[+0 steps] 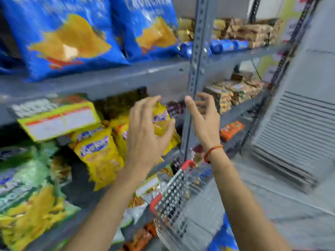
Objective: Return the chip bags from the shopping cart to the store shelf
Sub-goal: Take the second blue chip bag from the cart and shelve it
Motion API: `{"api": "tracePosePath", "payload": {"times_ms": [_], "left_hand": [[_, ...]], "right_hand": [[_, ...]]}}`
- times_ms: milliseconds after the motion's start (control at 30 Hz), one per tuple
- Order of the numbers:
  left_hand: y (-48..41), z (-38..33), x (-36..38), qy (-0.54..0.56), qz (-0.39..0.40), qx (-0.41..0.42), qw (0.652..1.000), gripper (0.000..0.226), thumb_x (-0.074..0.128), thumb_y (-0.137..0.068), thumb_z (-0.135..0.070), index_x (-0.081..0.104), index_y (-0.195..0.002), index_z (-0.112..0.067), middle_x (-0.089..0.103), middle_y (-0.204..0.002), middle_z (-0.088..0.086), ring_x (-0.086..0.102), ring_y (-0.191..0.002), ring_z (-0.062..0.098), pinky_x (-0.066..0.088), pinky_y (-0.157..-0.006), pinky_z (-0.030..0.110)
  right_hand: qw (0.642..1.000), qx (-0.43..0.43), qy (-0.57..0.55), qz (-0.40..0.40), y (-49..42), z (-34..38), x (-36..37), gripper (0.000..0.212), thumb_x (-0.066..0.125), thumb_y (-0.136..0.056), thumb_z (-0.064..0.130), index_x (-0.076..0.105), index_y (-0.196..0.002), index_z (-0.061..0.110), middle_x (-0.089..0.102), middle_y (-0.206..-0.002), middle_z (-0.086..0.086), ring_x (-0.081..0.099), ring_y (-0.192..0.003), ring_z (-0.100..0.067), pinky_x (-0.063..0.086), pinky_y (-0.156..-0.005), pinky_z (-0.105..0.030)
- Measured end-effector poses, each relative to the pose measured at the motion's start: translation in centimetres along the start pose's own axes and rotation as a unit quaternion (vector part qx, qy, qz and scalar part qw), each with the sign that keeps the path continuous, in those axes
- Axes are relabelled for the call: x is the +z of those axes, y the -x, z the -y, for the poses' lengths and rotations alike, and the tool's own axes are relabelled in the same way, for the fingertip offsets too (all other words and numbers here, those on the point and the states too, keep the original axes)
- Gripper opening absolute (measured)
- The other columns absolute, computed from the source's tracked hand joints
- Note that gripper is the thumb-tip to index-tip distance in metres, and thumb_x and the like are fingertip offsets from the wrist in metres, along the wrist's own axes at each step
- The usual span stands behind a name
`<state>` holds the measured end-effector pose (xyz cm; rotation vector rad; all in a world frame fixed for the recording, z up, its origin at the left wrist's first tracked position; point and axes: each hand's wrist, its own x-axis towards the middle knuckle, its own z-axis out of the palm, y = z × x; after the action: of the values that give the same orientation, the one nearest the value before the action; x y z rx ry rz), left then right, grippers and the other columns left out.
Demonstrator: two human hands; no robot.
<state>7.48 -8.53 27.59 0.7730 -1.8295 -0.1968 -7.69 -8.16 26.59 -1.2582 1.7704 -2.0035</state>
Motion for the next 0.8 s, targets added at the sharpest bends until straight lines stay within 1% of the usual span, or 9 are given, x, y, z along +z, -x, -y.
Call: {"api": "tracePosePath", "payload": {"times_ms": [67,167,233,367,467,533,600,700,800], "left_hand": [[3.3,0.0,4.0,0.033,0.074,-0.017,0.997,0.049,0.063,-0.078,-0.027,0.051,-0.121,-0.007,0.054,-0.119,0.013,0.043,-0.115,0.019,0.026,-0.104,0.016],[8.6,0.6,9.9,0.073,0.204,-0.084,0.973,0.051,0.068,-0.078,-0.024,0.05,-0.122,-0.007,0.054,-0.118,0.015,0.048,-0.115,0.026,0.033,-0.1,0.028],[12.3,1.2,13.4,0.076,0.293,-0.124,0.945,0.053,0.068,-0.079,-0.024,0.049,-0.124,-0.006,0.053,-0.12,0.017,0.048,-0.116,0.03,0.034,-0.099,0.032],[19.1,2.6,19.2,0.076,0.427,-0.192,0.88,0.053,0.068,-0.079,-0.018,0.048,-0.125,-0.001,0.05,-0.125,0.023,0.046,-0.12,0.034,0.029,-0.1,0.03],[23.7,3.7,22.9,0.067,0.509,-0.228,0.827,0.053,0.066,-0.081,-0.017,0.045,-0.127,0.0,0.046,-0.13,0.024,0.042,-0.123,0.035,0.029,-0.1,0.033],[26.8,4.5,25.0,0.044,0.561,-0.244,0.79,0.054,0.066,-0.082,-0.019,0.044,-0.127,0.001,0.047,-0.129,0.025,0.044,-0.122,0.036,0.031,-0.1,0.036],[29.9,5.4,26.5,0.016,0.619,-0.259,0.741,0.058,0.064,-0.084,-0.023,0.039,-0.131,0.003,0.044,-0.135,0.027,0.043,-0.124,0.037,0.033,-0.101,0.038],[34.0,6.7,28.3,-0.031,0.688,-0.296,0.662,0.066,0.06,-0.086,-0.037,0.034,-0.136,-0.003,0.038,-0.143,0.023,0.04,-0.128,0.037,0.035,-0.104,0.044],[36.6,7.4,30.3,-0.048,0.712,-0.303,0.631,0.072,0.058,-0.083,-0.049,0.033,-0.136,-0.007,0.038,-0.144,0.02,0.039,-0.129,0.036,0.033,-0.106,0.05]], "right_hand": [[0.997,0.064,0.037,-0.013,2.3,-4.6,-2.9,0.044,0.063,-0.088,0.039,0.055,-0.12,0.01,0.06,-0.083,0.008,0.061,-0.076,-0.009,0.05,-0.074,-0.022],[0.982,0.164,0.092,-0.025,6.3,-12.0,-7.4,0.037,0.064,-0.088,0.036,0.056,-0.112,0.009,0.064,-0.085,-0.002,0.065,-0.084,-0.023,0.053,-0.082,-0.039],[0.962,0.238,0.128,-0.036,9.2,-16.7,-10.4,0.037,0.065,-0.088,0.034,0.055,-0.112,0.008,0.063,-0.09,-0.009,0.063,-0.082,-0.025,0.053,-0.084,-0.046],[0.899,0.393,0.184,-0.064,15.0,-24.6,-15.7,0.048,0.067,-0.087,0.032,0.053,-0.119,0.0,0.064,-0.102,-0.025,0.062,-0.086,-0.031,0.05,-0.086,-0.045],[0.853,0.473,0.204,-0.078,19.5,-29.5,-18.8,0.054,0.07,-0.085,0.033,0.053,-0.121,-0.004,0.063,-0.11,-0.024,0.06,-0.102,-0.032,0.045,-0.094,-0.043],[0.823,0.523,0.202,-0.091,22.4,-32.0,-20.3,0.058,0.071,-0.083,0.035,0.054,-0.123,-0.003,0.062,-0.12,-0.023,0.058,-0.112,-0.033,0.042,-0.092,-0.034],[0.801,0.561,0.182,-0.105,25.1,-34.0,-21.6,0.059,0.074,-0.081,0.033,0.054,-0.125,-0.002,0.062,-0.124,-0.021,0.058,-0.116,-0.032,0.041,-0.089,-0.03],[0.766,0.609,0.167,-0.119,28.2,-36.3,-23.3,0.071,0.077,-0.078,0.035,0.048,-0.132,0.0,0.057,-0.128,-0.016,0.055,-0.122,-0.032,0.044,-0.098,-0.034],[0.753,0.623,0.153,-0.148,29.6,-38.9,-24.6,0.082,0.078,-0.076,0.037,0.041,-0.138,-0.002,0.05,-0.138,-0.015,0.05,-0.128,-0.031,0.041,-0.106,-0.039]]}}
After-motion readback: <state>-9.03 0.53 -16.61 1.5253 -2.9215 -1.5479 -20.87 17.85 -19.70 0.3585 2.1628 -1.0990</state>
